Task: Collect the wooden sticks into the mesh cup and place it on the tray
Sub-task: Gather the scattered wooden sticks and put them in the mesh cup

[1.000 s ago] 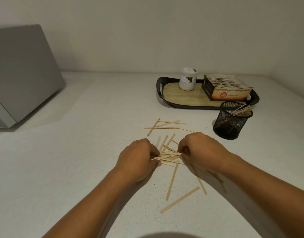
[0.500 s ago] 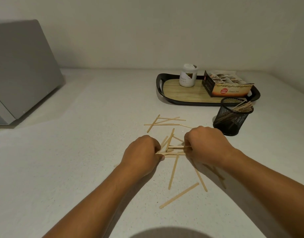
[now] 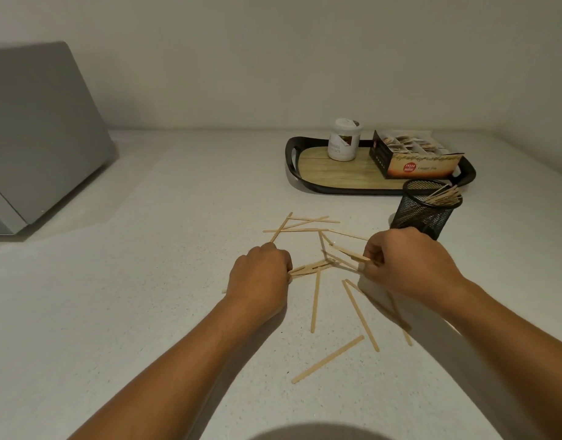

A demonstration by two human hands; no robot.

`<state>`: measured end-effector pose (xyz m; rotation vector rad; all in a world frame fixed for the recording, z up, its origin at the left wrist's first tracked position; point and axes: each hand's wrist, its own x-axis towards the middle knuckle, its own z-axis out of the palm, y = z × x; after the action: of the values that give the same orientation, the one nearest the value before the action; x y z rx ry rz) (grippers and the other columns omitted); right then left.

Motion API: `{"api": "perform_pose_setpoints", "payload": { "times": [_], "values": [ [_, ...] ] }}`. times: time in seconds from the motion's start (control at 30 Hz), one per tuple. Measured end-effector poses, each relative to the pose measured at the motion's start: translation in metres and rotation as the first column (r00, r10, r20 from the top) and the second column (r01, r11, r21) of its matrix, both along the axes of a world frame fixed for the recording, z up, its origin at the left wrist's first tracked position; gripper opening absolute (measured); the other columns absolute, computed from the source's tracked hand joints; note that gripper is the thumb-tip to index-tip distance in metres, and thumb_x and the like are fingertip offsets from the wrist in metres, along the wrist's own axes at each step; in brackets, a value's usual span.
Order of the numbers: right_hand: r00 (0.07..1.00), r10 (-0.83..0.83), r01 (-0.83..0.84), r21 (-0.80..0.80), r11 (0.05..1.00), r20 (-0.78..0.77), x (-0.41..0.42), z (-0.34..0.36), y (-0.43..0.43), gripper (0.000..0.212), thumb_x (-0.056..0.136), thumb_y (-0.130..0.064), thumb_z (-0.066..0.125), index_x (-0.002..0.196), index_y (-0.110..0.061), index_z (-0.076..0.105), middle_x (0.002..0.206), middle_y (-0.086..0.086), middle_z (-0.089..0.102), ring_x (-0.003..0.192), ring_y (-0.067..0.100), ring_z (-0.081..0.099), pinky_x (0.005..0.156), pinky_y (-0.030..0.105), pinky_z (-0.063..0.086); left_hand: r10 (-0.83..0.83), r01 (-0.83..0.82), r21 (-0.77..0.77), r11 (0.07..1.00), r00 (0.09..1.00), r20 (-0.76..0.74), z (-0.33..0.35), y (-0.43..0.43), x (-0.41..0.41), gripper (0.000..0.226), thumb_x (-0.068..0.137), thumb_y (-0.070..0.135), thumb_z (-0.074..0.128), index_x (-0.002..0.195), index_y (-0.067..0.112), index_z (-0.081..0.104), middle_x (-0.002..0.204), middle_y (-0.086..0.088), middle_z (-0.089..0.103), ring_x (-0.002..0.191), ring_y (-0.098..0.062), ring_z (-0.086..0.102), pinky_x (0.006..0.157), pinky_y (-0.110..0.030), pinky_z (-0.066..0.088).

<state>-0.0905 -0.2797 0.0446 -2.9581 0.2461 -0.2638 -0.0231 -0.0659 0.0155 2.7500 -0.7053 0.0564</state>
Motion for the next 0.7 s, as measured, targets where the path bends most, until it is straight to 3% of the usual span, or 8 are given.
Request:
{"api": "perform_pose_setpoints", "payload": {
  "times": [0.13, 0.2, 0.37, 0.57, 0.7],
  "values": [
    [1.000, -0.024, 0.024, 0.063, 0.998, -0.008, -0.004, -0.001, 0.000, 0.006, 0.080, -0.032, 0.070, 0.076, -0.032, 0.066, 0.066, -0.012, 0.061, 0.063, 0.008, 0.057, 0.052, 0.026, 0.046, -0.041, 0.040, 0.014, 0.999, 0.998, 0.047, -0.003, 0.002, 0.003, 0.013, 0.098, 0.026, 0.055, 0.104, 0.021, 0.066, 0.102, 0.000, 0.060, 0.094, -0.019, 0.052, 0.082, -0.034, 0.042],
    [0.999, -0.033, 0.034, 0.100, 0.994, -0.011, -0.005, -0.001, 0.001, 0.008, 0.080, -0.030, 0.071, 0.073, -0.030, 0.066, 0.066, -0.011, 0.062, 0.063, 0.008, 0.059, 0.054, 0.029, 0.051, -0.073, 0.071, 0.034, 0.997, 0.995, 0.065, -0.004, 0.003, 0.003, 0.011, 0.098, 0.021, 0.052, 0.104, 0.021, 0.061, 0.101, 0.001, 0.058, 0.095, -0.018, 0.050, 0.084, -0.034, 0.038],
    [0.999, -0.049, 0.043, 0.247, 0.968, 0.020, -0.008, 0.002, 0.002, 0.016, 0.077, -0.025, 0.076, 0.065, -0.029, 0.067, 0.061, -0.009, 0.066, 0.059, 0.008, 0.062, 0.054, 0.030, 0.053, -0.072, 0.076, -0.025, 0.997, 0.990, 0.125, 0.000, 0.007, 0.003, 0.014, 0.097, 0.012, 0.050, 0.091, 0.024, 0.044, 0.081, 0.008, 0.048, 0.076, -0.015, 0.047, 0.088, -0.036, 0.036],
    [0.997, -0.067, 0.053, 0.310, 0.949, 0.034, -0.010, 0.004, 0.005, 0.014, 0.075, -0.021, 0.075, 0.064, -0.028, 0.069, 0.058, -0.009, 0.067, 0.056, 0.007, 0.064, 0.054, 0.033, 0.056, -0.018, 0.037, -0.164, 0.986, 0.993, 0.116, 0.010, 0.004, 0.001, 0.018, 0.098, 0.020, 0.055, 0.101, 0.025, 0.039, 0.075, 0.010, 0.045, 0.059, -0.010, 0.046, 0.052, -0.024, 0.034],
    [0.996, -0.080, 0.064, 0.339, 0.939, 0.033, -0.010, 0.004, 0.006, 0.013, 0.075, -0.020, 0.075, 0.066, -0.027, 0.070, 0.058, -0.009, 0.068, 0.057, 0.008, 0.065, 0.058, 0.036, 0.060, 0.010, 0.021, -0.272, 0.962, 0.994, 0.111, 0.010, 0.002, 0.001, 0.025, 0.097, 0.021, 0.053, 0.095, 0.031, 0.031, 0.075, 0.005, 0.050, 0.059, -0.009, 0.044, 0.049, -0.023, 0.032]
  ]
}}
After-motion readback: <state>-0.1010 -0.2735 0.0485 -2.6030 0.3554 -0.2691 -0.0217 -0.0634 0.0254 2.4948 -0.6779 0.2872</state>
